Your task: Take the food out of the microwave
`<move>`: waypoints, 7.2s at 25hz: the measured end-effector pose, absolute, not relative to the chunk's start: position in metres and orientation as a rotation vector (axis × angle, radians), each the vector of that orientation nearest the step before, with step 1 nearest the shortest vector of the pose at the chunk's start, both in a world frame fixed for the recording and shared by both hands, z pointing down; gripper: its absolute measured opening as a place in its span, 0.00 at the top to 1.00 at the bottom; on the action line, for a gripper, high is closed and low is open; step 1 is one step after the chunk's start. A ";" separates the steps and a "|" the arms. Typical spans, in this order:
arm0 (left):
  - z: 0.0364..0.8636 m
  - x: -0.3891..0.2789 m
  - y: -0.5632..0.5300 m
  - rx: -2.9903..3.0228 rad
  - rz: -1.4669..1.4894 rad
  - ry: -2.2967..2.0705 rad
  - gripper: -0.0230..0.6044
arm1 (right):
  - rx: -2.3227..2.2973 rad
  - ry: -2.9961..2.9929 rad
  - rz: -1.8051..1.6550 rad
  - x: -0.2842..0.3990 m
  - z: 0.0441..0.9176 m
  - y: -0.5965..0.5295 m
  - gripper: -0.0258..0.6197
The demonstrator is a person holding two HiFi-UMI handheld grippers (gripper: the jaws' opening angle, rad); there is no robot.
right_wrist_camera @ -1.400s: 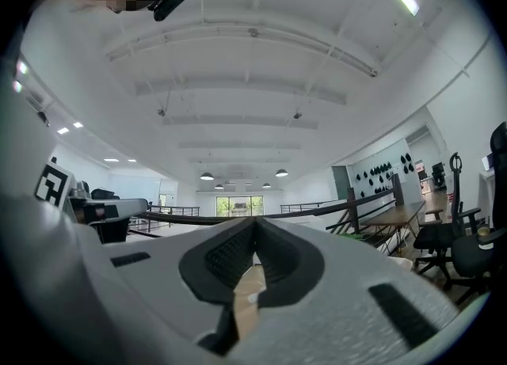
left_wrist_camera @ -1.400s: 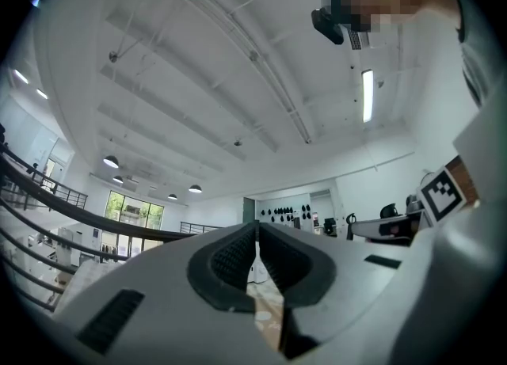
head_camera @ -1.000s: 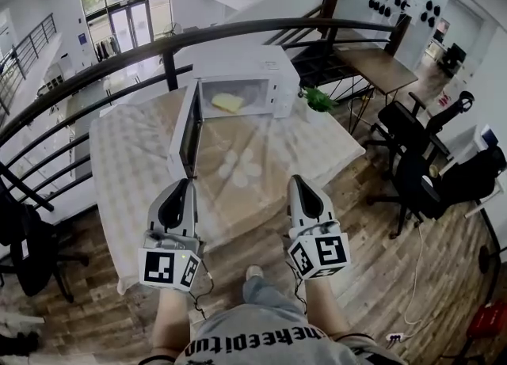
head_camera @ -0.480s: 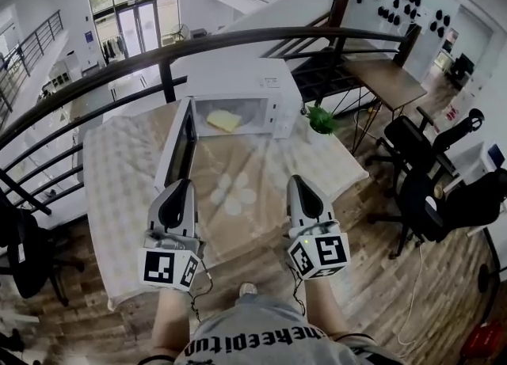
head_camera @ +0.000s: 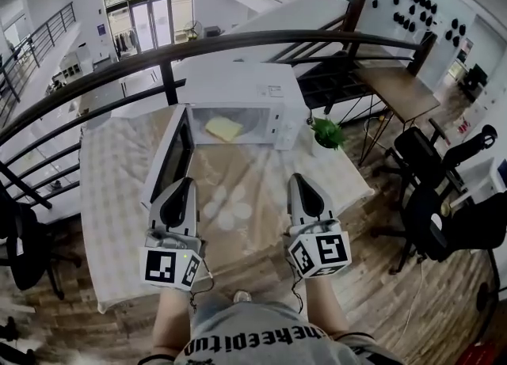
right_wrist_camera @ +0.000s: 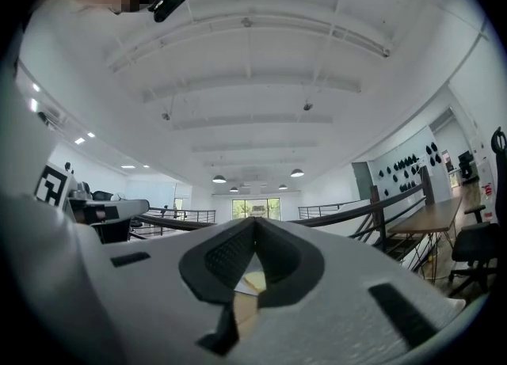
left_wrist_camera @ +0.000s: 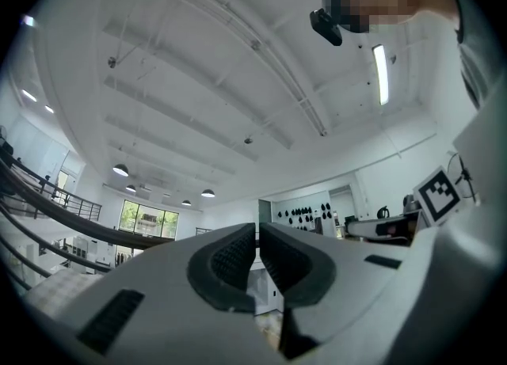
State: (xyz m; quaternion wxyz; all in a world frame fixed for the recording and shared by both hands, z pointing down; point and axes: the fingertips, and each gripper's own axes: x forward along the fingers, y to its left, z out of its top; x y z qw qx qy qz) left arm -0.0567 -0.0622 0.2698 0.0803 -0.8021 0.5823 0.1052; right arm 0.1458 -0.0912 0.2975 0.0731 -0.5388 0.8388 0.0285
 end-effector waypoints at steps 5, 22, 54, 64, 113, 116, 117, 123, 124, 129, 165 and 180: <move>0.273 -0.047 -0.080 -2.410 0.285 1.741 0.94 | -1.616 2.529 0.067 0.153 0.302 -0.106 0.95; 0.278 -0.048 -0.167 -2.426 0.279 1.710 0.94 | -1.638 2.513 0.041 0.151 0.312 -0.190 0.95; 0.377 -0.062 -0.253 -2.597 0.125 1.712 0.94 | -1.599 3.006 0.009 0.053 0.463 -0.311 0.95; 0.396 -0.078 -0.262 -2.590 0.125 1.777 0.94 | -1.555 3.253 0.319 0.024 0.505 -0.340 0.90; 0.454 -0.093 -0.294 -2.719 0.068 1.896 0.94 | -1.422 3.372 1.754 -0.044 0.624 -0.432 0.73; 0.453 -0.093 -0.294 -2.718 0.069 1.890 0.94 | -1.437 3.354 1.760 -0.044 0.618 -0.431 0.76; 0.453 -0.092 -0.294 -2.720 0.067 1.888 0.94 | -1.439 3.343 1.749 -0.045 0.616 -0.431 0.76; 0.451 -0.091 -0.292 -2.724 0.073 1.881 0.94 | -1.462 3.364 1.684 -0.041 0.607 -0.425 0.80; 0.450 -0.090 -0.291 -2.725 0.075 1.879 0.94 | -1.466 3.369 1.670 -0.040 0.605 -0.423 0.81; 0.445 -0.088 -0.288 -2.722 0.077 1.867 0.94 | -1.476 3.390 1.540 -0.039 0.591 -0.415 0.82; 0.377 -0.077 -0.237 -2.583 0.192 1.797 0.94 | -1.475 3.318 0.456 -0.013 0.496 -0.321 0.82; 0.350 -0.073 -0.210 -2.530 0.208 1.775 0.94 | -1.449 3.191 0.211 0.003 0.459 -0.276 0.82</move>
